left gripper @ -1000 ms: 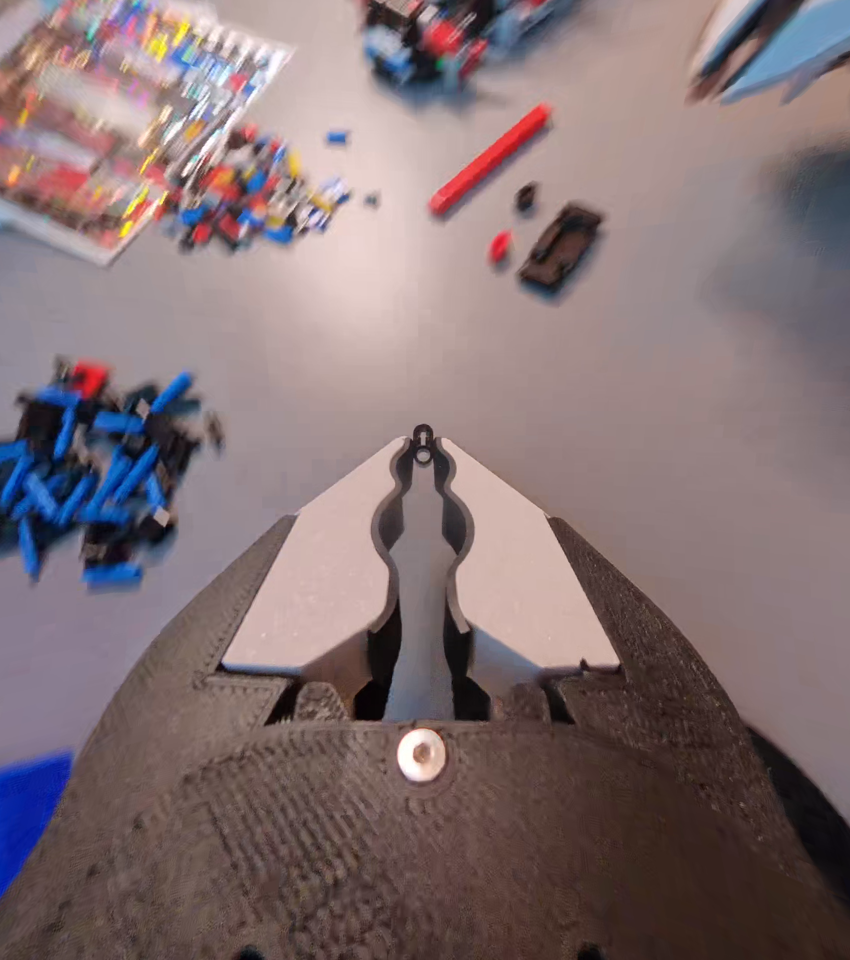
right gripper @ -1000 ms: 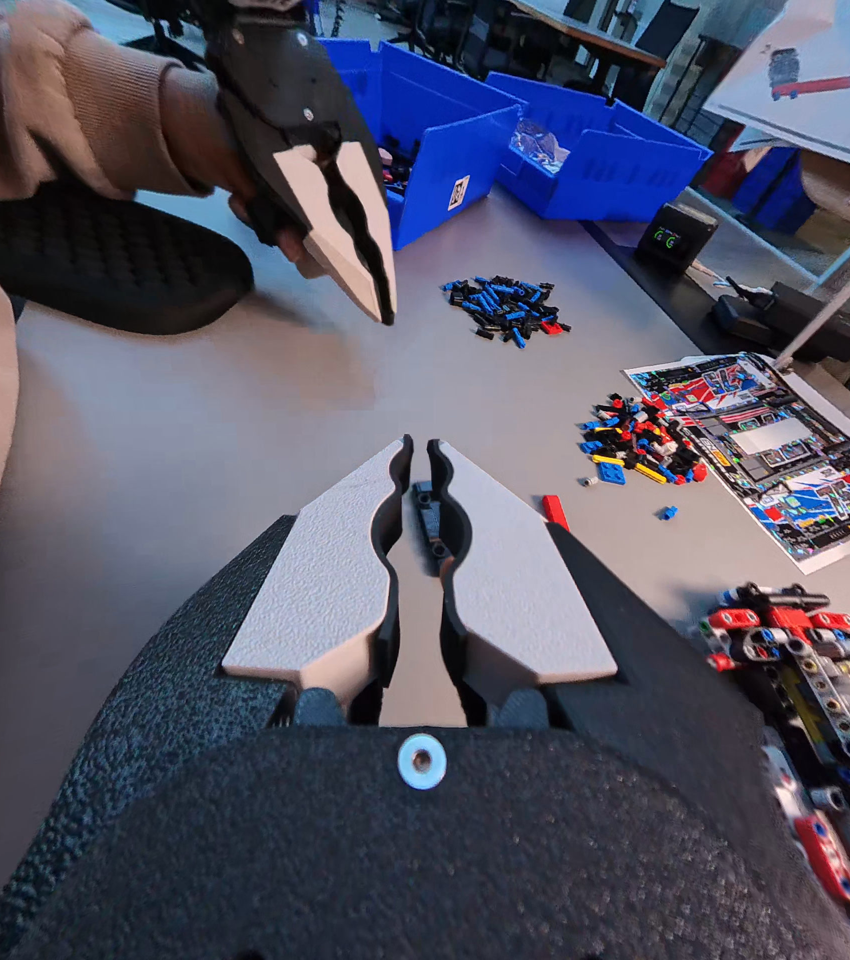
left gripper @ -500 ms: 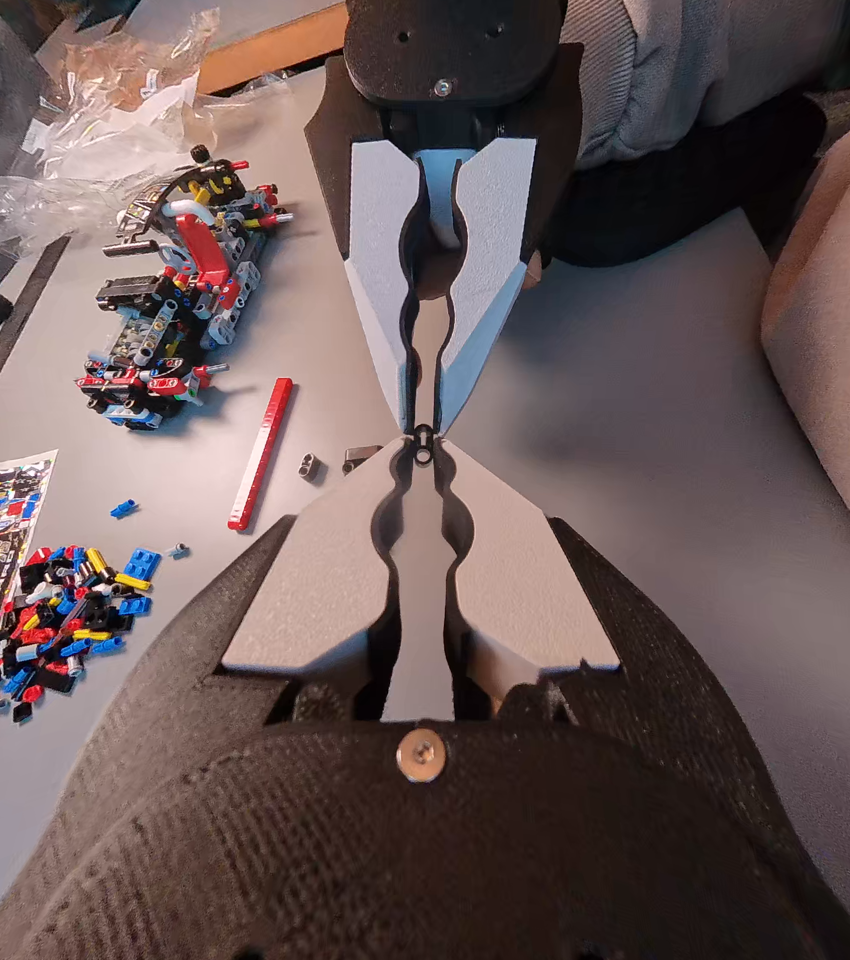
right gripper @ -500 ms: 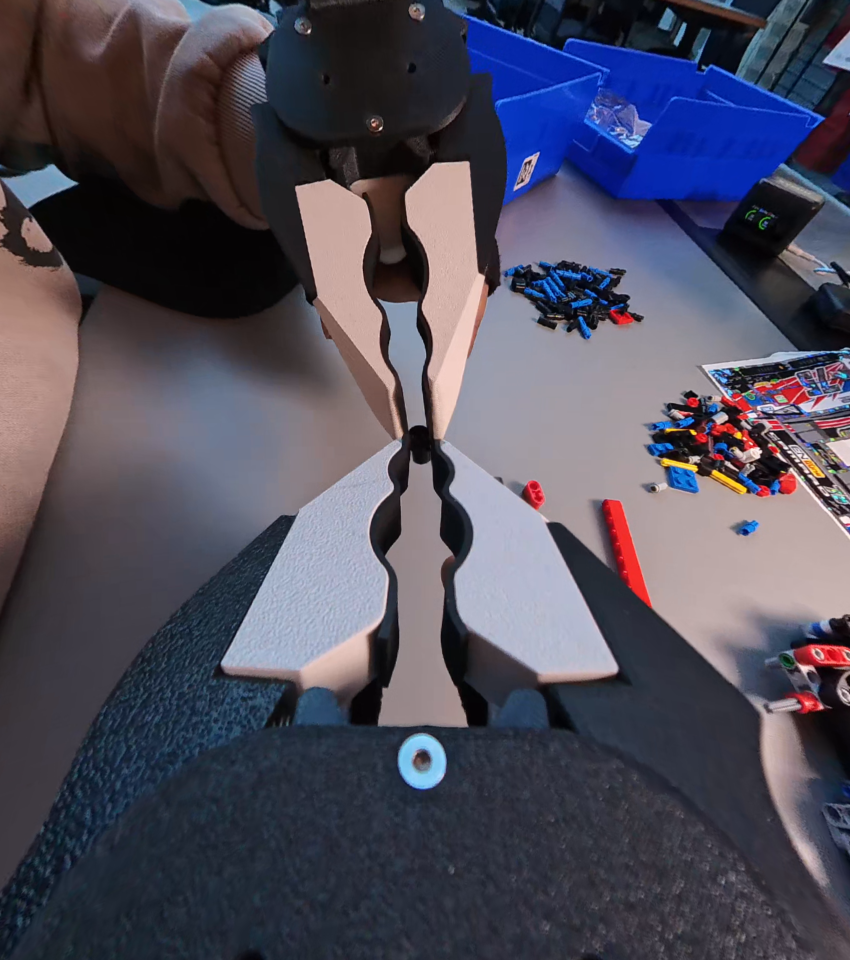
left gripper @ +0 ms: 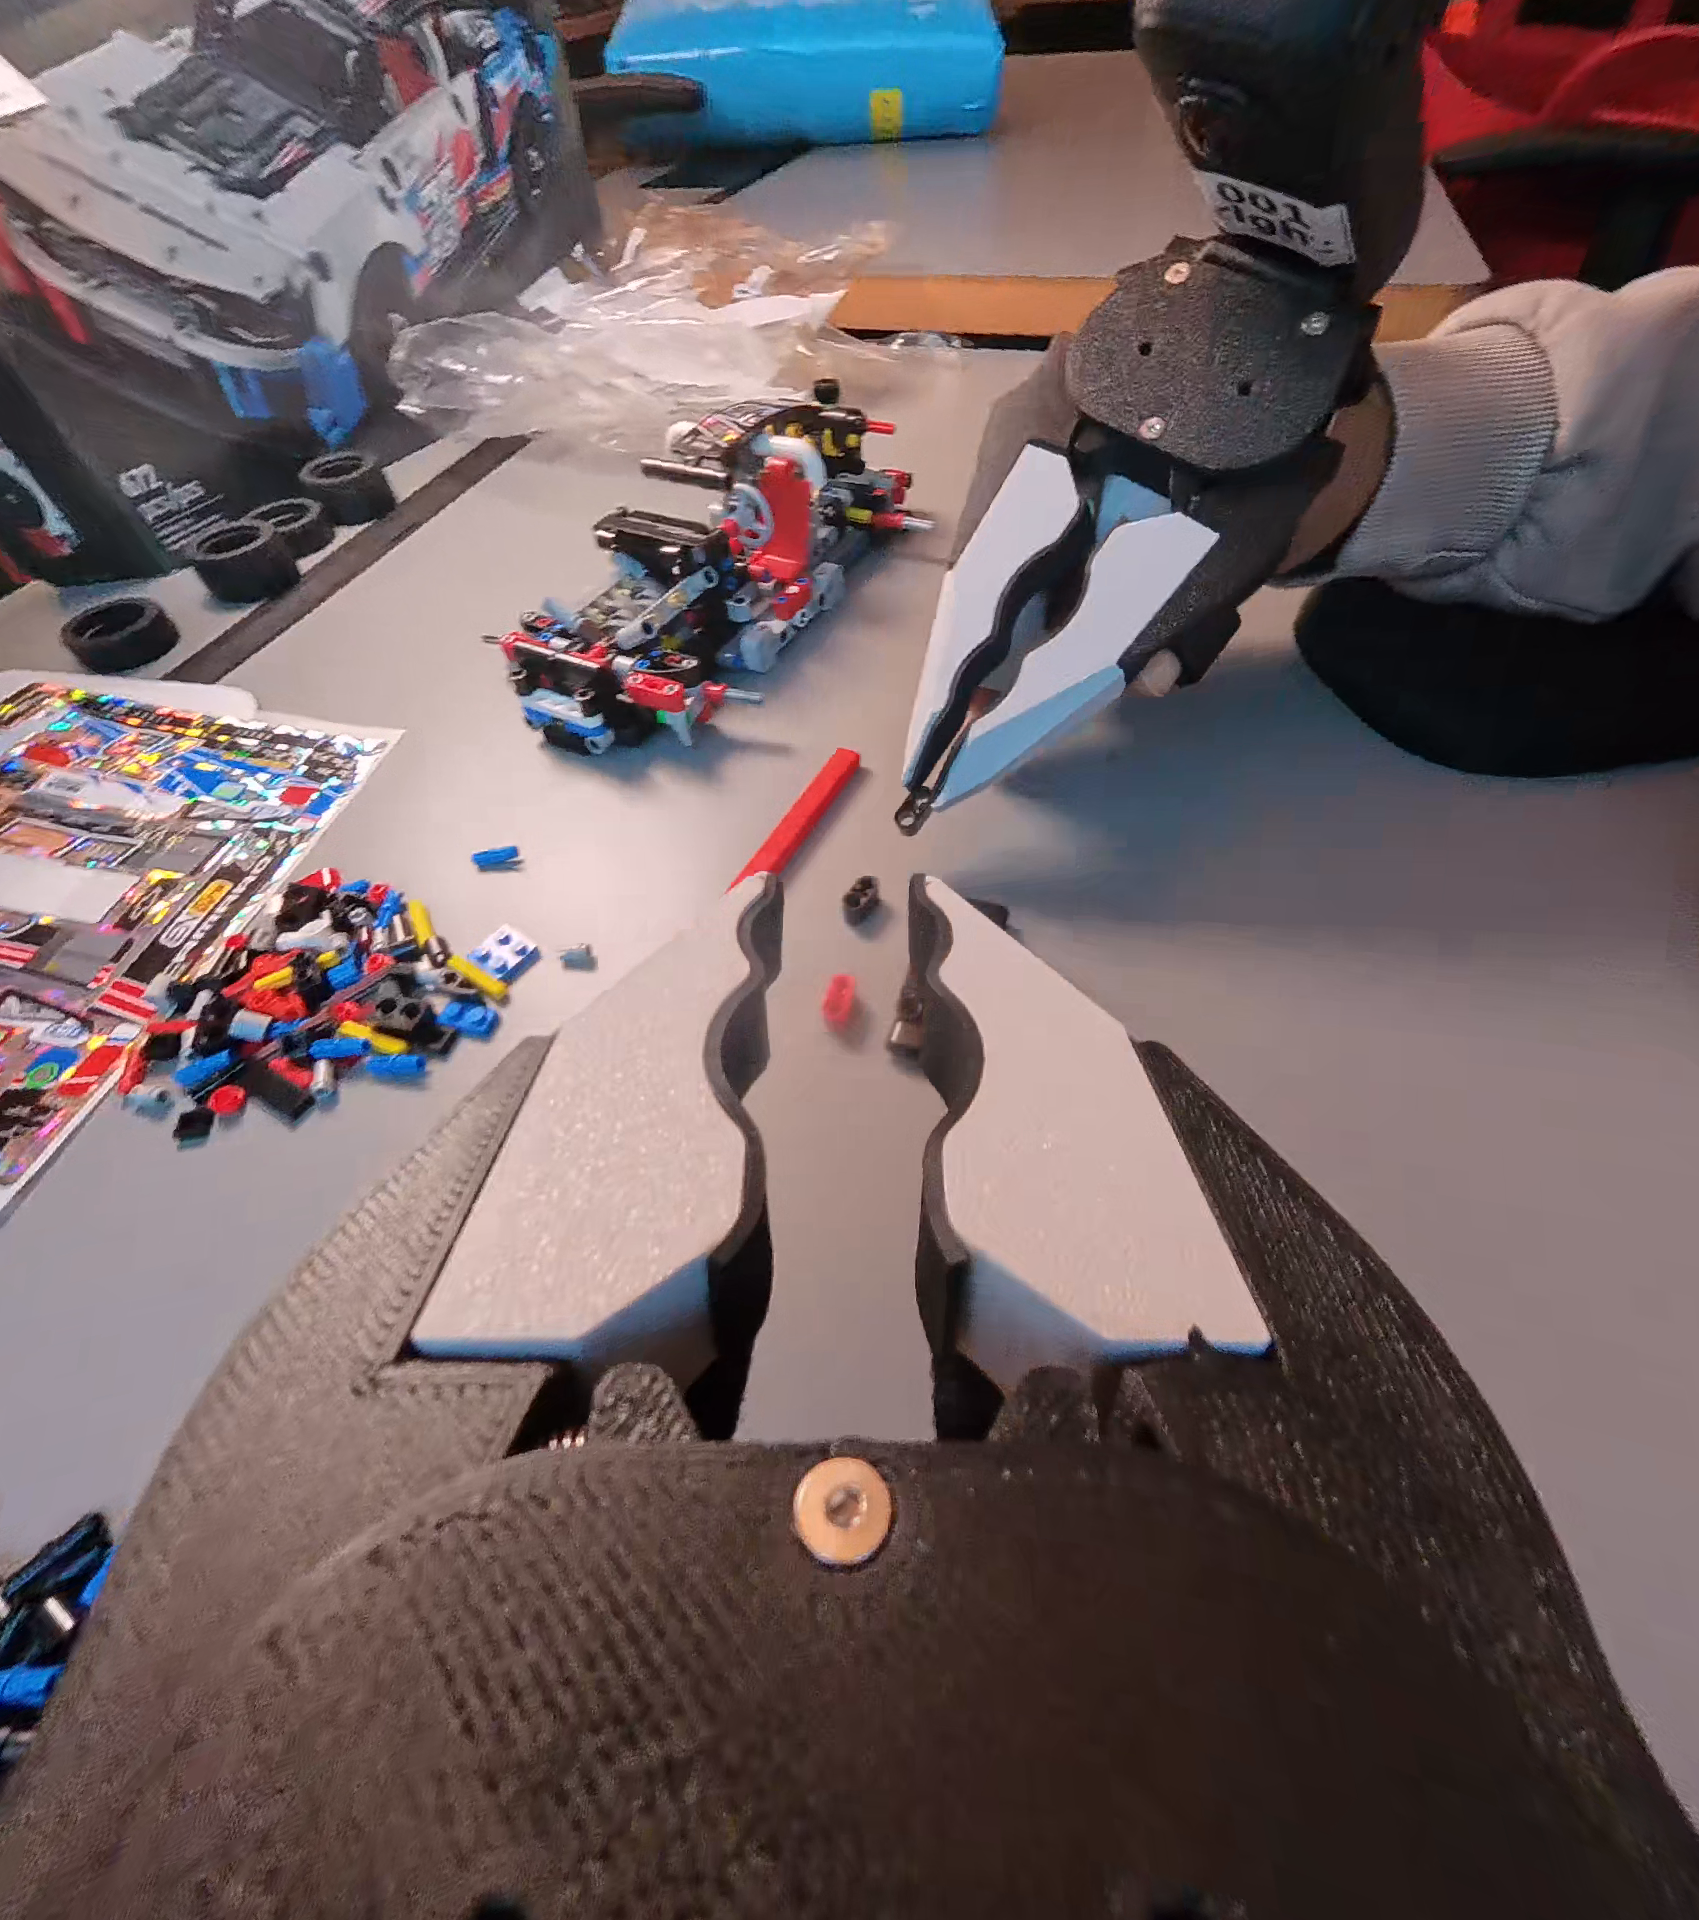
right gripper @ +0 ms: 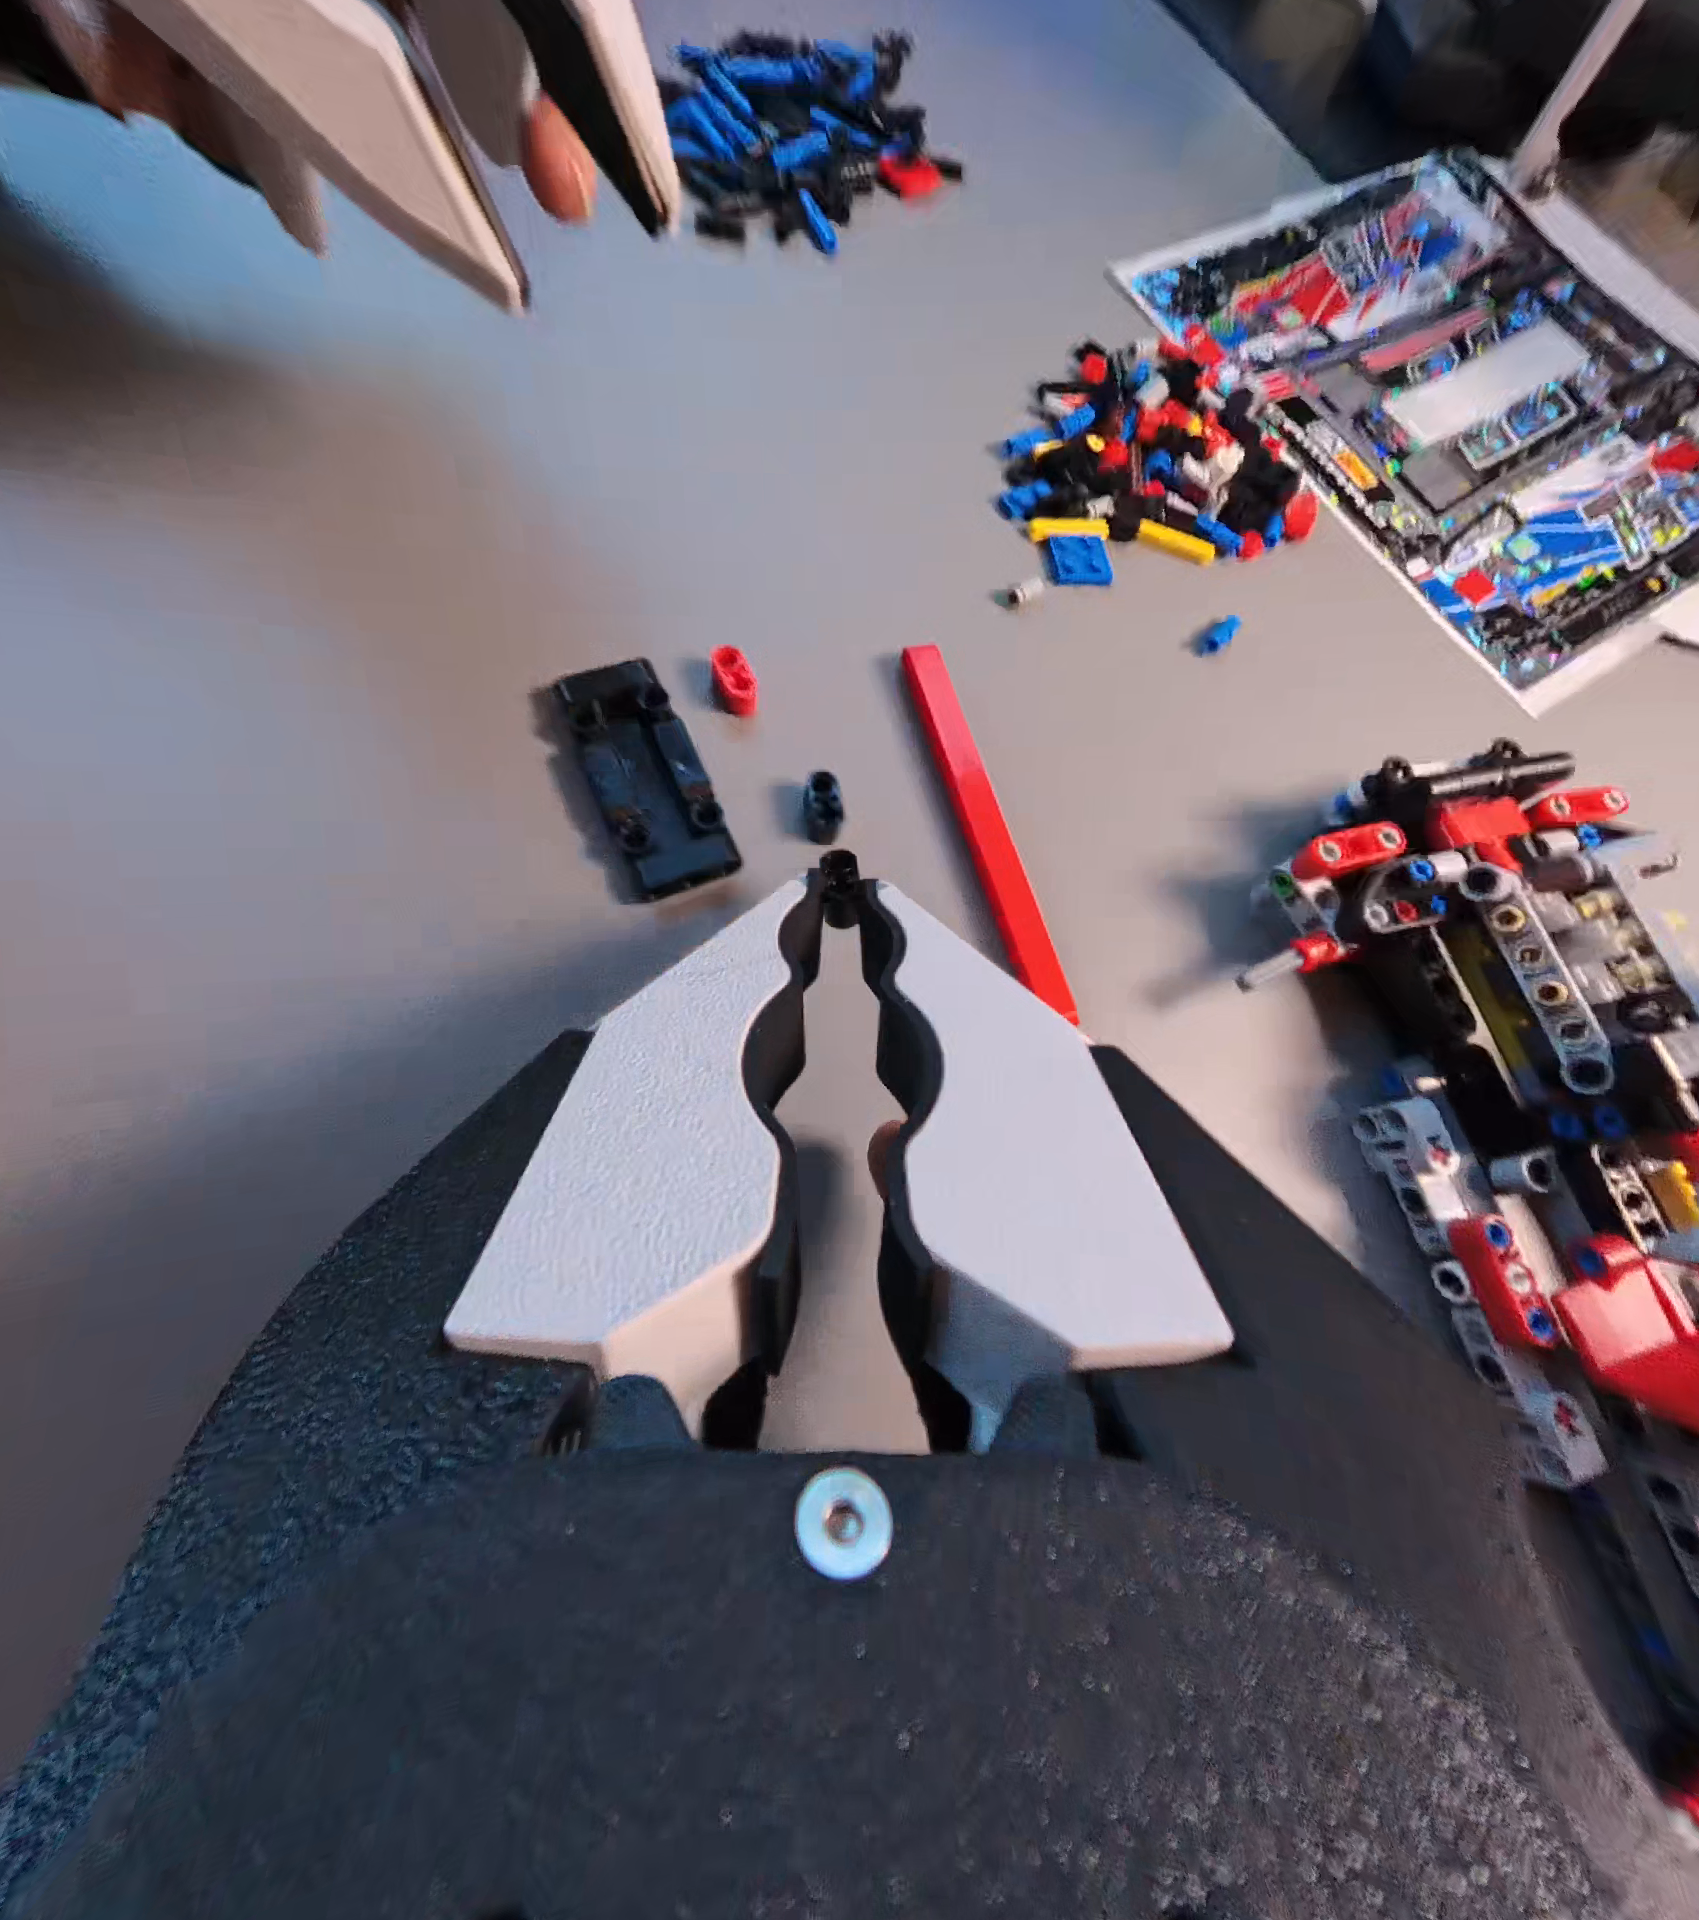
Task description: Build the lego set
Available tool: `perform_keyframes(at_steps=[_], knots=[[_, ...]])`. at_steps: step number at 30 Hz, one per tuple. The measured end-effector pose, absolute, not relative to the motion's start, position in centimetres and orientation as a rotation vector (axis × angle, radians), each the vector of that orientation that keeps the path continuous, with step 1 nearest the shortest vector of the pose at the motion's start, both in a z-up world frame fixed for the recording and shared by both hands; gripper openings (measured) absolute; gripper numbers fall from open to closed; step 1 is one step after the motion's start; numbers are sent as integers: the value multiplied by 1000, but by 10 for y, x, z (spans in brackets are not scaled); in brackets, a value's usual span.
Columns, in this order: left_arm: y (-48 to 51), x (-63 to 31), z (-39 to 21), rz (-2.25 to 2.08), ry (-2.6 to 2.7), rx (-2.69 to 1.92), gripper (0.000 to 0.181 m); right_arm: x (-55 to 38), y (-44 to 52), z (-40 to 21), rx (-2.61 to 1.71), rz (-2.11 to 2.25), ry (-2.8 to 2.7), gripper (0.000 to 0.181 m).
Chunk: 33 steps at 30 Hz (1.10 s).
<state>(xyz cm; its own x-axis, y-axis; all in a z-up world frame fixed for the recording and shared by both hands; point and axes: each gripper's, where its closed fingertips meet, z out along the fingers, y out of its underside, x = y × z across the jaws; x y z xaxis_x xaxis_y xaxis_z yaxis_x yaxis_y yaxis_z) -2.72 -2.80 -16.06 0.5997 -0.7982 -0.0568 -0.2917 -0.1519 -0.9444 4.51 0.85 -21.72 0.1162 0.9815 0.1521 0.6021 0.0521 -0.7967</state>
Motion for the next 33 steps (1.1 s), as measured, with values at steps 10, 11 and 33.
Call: perform_keyframes(at_steps=[10, 11, 33], knots=[[-11, -56, -167, -520, 732, -1787, 22, 45, 19, -236, -1745, 485, -1686, 4], [-9, -60, -167, -501, 716, -1785, 22, 45, 19, -237, -1755, 484, -1692, 5], [6, -89, -168, -425, 572, -1790, 22, 42, 28, -160, -1497, 745, -1337, 23]])
